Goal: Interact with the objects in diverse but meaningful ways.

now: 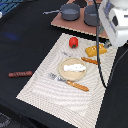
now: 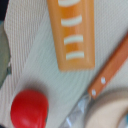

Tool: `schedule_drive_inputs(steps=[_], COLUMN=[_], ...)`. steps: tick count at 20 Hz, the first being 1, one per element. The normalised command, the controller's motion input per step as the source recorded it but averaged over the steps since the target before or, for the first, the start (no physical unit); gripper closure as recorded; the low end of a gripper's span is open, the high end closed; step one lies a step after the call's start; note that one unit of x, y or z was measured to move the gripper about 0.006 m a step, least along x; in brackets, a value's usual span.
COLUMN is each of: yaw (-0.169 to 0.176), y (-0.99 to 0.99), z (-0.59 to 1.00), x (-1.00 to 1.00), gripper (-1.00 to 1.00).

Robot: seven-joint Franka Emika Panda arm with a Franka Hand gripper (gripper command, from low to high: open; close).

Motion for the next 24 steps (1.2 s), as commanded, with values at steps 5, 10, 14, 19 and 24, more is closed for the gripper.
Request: schedule_drive_inputs(steps=[5,10,14,19,24], yaw=[-0.096,-0.143,-0.18,-0.165,-0.119], y=[-0.23,-0.13,-0.14,-0.06,0.0], z=[0.39,0.15,0.0,-0.05,-0.19], x=[-0.91,-0.74,-0.67,-0.71,-0.82], gripper=[-1.0,-1.0,-1.0,-1.0,-1.0])
